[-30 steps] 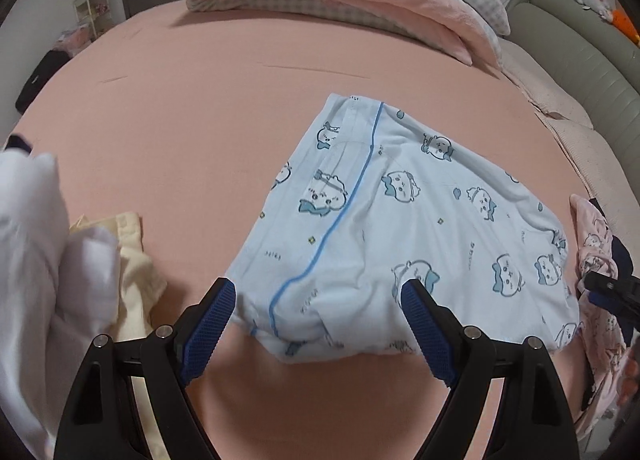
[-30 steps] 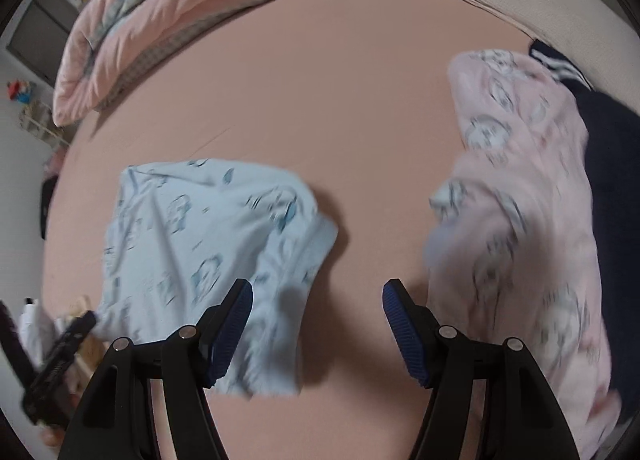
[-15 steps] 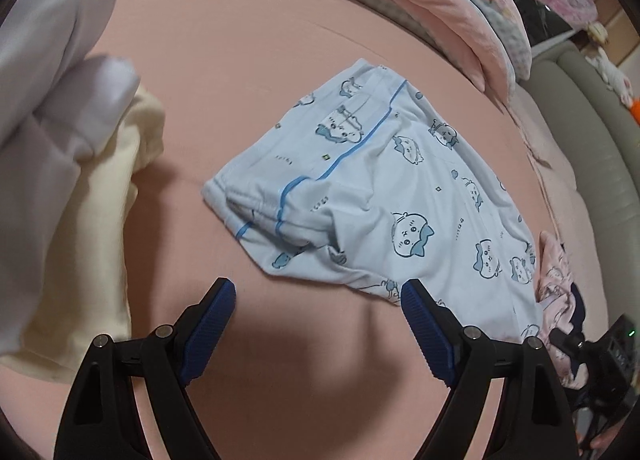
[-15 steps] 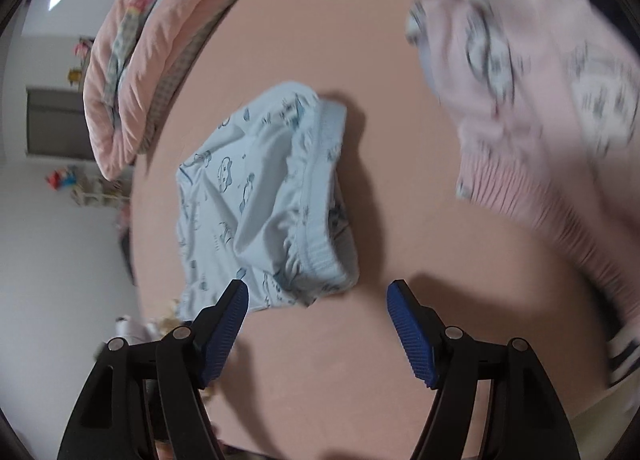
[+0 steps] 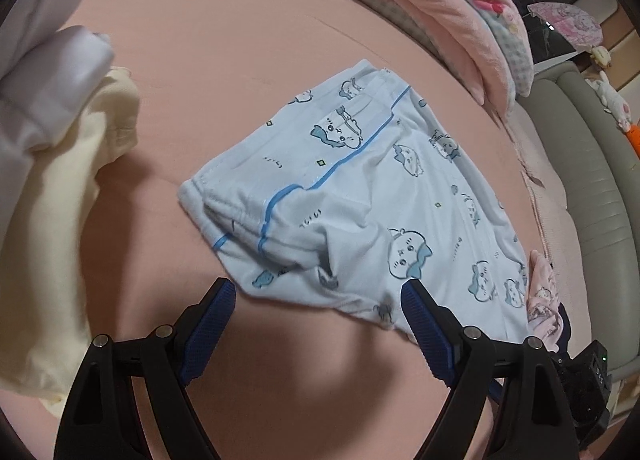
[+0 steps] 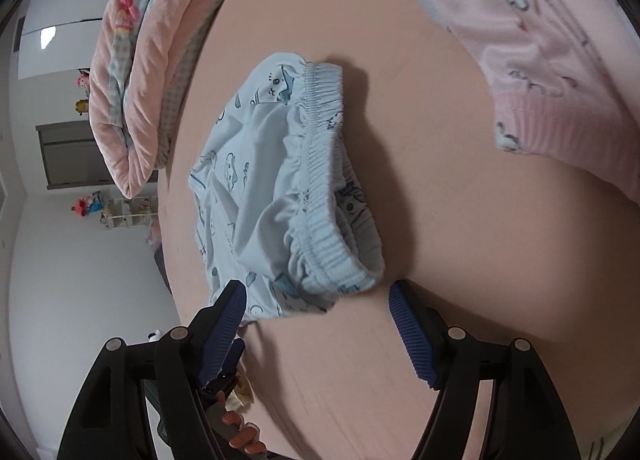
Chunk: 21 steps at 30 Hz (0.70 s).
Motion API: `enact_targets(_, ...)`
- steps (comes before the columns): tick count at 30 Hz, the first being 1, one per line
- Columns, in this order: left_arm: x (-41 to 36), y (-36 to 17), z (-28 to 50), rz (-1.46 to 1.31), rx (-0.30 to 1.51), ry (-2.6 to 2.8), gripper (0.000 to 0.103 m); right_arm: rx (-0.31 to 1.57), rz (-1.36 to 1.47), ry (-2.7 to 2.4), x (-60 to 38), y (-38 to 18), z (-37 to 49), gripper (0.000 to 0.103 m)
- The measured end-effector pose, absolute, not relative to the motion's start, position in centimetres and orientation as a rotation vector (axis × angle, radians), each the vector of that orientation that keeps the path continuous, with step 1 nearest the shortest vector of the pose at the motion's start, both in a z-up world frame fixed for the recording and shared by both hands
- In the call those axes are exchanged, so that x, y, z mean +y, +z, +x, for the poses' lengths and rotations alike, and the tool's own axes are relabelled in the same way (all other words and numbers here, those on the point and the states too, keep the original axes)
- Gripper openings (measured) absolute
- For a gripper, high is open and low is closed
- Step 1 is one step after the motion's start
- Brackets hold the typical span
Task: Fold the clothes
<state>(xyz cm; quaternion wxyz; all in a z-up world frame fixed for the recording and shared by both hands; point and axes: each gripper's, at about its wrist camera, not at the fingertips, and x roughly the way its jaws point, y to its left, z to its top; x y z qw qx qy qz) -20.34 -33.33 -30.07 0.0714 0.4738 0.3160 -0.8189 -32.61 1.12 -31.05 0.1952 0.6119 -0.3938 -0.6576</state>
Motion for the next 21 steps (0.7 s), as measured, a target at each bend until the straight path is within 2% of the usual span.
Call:
enact_targets(6, -34.0, -30.2, -21.5, 1.391, 1.002, -2.436, 0.085, -1.054, 1.678, -1.922, 0.3, -30.6, -32.4, 0.074)
enact_targets(10, -34.4, -30.4, -22.2, 1.356, 1.052, -2.407, 0.086, -1.134, 1.643, -1.938, 0.6, -30.8, -32.3, 0.075)
enact_targets(13, -34.4, -30.5, -22.8, 1.349, 1.059, -2.398, 0.09, -1.193, 1.616, -1.933, 1.0, -31.0, -32.3, 0.081)
enact_targets(16, -34.1, -30.6, -23.4, 1.354, 1.035, -2.401, 0.095, -1.166, 1.594, -1.944, 0.4, -30.9, -32.7, 0.086)
enact_targets(18, -33.8, -30.8, -23.7, 1.364, 1.023, -2.409, 0.103, -1.141, 1.582, -1.959, 0.3, -30.9, -32.8, 0.086)
enact_targets(21, -33.4, -31.0, -24.0, 1.382, 0.978, -2.412, 0.103, -1.124, 1.564, -1.963, -0.4, -31.0, -33.3, 0.086)
